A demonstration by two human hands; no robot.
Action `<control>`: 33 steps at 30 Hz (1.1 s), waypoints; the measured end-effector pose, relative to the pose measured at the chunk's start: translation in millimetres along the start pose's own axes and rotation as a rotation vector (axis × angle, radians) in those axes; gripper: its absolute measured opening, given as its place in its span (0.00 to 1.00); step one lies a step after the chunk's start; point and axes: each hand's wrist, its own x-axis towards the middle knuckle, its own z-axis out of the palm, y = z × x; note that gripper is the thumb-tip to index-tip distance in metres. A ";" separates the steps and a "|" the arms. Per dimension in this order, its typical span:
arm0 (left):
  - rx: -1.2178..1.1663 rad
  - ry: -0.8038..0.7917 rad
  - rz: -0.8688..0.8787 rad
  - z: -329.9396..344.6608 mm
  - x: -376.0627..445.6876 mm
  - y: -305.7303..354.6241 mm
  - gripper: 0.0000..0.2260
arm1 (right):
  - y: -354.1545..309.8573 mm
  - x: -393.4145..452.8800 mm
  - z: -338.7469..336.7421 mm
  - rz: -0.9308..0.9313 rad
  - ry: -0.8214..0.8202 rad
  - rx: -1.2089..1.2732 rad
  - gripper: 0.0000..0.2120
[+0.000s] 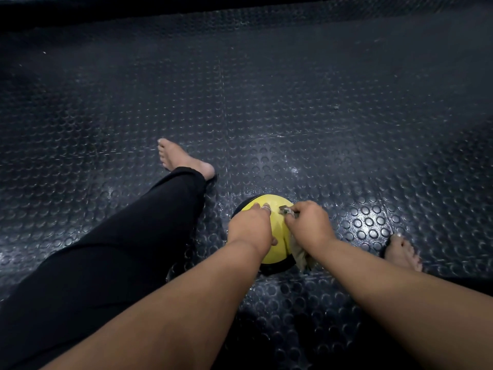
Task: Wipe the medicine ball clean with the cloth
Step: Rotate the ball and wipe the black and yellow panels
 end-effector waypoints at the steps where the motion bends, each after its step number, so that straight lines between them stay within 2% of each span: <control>1: 0.003 0.001 -0.001 -1.6 1.4 2.4 0.33 | -1.3 3.3 -1.6 0.029 -0.015 -0.001 0.07; 4: 0.016 -0.001 -0.001 -3.7 4.8 5.6 0.31 | -3.7 3.2 -5.0 0.054 -0.004 0.026 0.08; 6: 0.028 0.011 0.001 -3.1 4.9 6.4 0.28 | -3.1 -5.2 -1.7 -0.037 0.034 0.001 0.09; 8: 0.037 0.050 0.007 -2.2 5.7 5.6 0.22 | -6.4 -17.2 5.5 -0.175 -0.001 -0.089 0.09; 10: 0.037 0.057 0.008 -2.3 4.4 4.4 0.21 | -8.2 -21.3 11.0 -0.221 -0.033 -0.139 0.09; 13: -0.006 -0.010 0.009 -3.3 2.4 3.1 0.27 | -3.8 -2.9 4.0 -0.070 0.005 -0.072 0.08; 15: -0.004 -0.045 0.007 -1.8 1.3 4.0 0.31 | -0.1 6.8 -4.6 -0.002 -0.008 -0.114 0.09; 21: 0.046 0.040 0.004 -3.6 3.6 3.1 0.22 | -12.9 -14.9 7.3 -0.209 -0.069 -0.160 0.10; 25: 0.021 -0.038 0.005 -3.7 4.9 7.4 0.32 | -7.4 6.8 -1.6 -0.036 -0.021 -0.094 0.08; 27: 0.036 -0.056 0.004 -4.3 5.5 11.1 0.32 | -4.9 10.0 -5.6 0.007 -0.028 -0.106 0.08; 31: 0.078 0.028 0.013 -3.9 5.8 10.6 0.21 | -12.3 -10.5 3.9 -0.208 -0.061 -0.135 0.11; 33: 0.071 0.035 0.017 -4.4 5.8 6.9 0.21 | -13.6 -13.4 9.5 -0.249 -0.060 -0.138 0.12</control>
